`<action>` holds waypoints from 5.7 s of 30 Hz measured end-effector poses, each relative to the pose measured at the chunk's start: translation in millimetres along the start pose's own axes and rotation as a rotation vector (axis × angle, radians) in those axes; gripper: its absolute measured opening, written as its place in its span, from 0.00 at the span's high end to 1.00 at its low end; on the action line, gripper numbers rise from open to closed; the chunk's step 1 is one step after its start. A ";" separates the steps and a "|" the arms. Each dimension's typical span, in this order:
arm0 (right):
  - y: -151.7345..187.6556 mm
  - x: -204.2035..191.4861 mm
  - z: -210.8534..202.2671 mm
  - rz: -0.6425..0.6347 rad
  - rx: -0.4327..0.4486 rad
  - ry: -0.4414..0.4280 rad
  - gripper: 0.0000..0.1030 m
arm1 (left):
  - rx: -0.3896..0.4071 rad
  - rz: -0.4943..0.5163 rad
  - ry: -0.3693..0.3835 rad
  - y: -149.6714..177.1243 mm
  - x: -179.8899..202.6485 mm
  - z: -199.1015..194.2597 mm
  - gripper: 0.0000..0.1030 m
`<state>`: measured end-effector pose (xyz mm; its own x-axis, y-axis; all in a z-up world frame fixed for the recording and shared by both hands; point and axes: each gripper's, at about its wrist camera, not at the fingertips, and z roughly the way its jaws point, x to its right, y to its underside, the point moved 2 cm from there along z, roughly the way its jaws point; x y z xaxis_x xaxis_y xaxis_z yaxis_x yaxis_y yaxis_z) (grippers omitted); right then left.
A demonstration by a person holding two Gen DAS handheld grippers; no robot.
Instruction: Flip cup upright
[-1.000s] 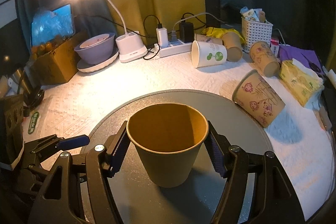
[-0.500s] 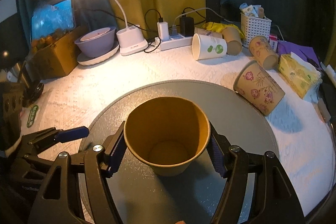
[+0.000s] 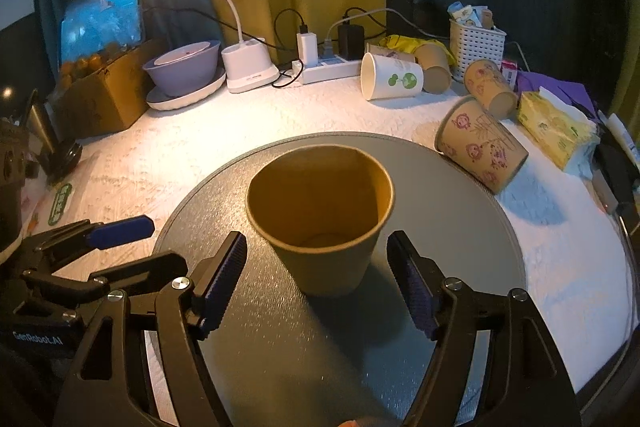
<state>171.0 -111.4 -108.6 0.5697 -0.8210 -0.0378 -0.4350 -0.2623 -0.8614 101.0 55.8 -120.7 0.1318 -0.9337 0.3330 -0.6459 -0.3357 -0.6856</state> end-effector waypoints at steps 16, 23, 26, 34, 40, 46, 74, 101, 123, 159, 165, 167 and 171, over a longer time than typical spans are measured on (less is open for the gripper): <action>27.0 -2.6 -41.6 0.011 0.021 0.039 0.27 | 0.043 0.061 0.008 16.5 29.8 -34.3 0.24; 33.8 -4.6 -64.1 0.000 0.033 0.065 0.27 | 0.081 0.100 0.018 19.8 45.6 -55.2 0.24; 34.1 -5.0 -76.7 -0.004 0.056 0.073 0.27 | 0.105 0.120 0.020 16.8 52.1 -64.2 0.24; 21.9 -8.4 -116.8 -0.020 0.141 0.091 0.27 | 0.185 0.168 0.035 5.3 71.6 -94.1 0.24; 15.9 -10.7 -142.9 -0.031 0.190 0.110 0.27 | 0.239 0.185 0.049 -2.3 80.9 -114.5 0.12; 10.8 -10.7 -167.4 -0.035 0.248 0.125 0.27 | 0.286 0.207 0.047 -7.4 91.9 -131.3 0.12; 3.4 -8.7 -233.3 -0.027 0.400 0.170 0.27 | 0.470 0.300 -0.019 -6.0 120.6 -178.6 0.11; 3.2 -10.8 -231.8 -0.022 0.389 0.171 0.27 | 0.477 0.283 0.008 -6.9 119.3 -184.3 0.11; 3.7 -12.2 -229.1 -0.021 0.383 0.169 0.27 | 0.461 0.275 0.000 -5.7 118.7 -182.6 0.11; 5.6 -12.7 -225.0 -0.020 0.378 0.167 0.27 | 0.458 0.271 -0.001 -5.8 118.9 -181.9 0.11; 4.8 -11.7 -225.2 -0.021 0.376 0.166 0.27 | 0.458 0.270 -0.001 -5.6 118.9 -182.2 0.11; 4.9 -12.2 -225.1 -0.021 0.375 0.167 0.27 | 0.458 0.271 0.001 -5.1 118.0 -181.9 0.11; 6.2 -12.4 -223.8 -0.021 0.375 0.167 0.27 | 0.467 0.280 0.027 0.1 117.6 -182.2 0.11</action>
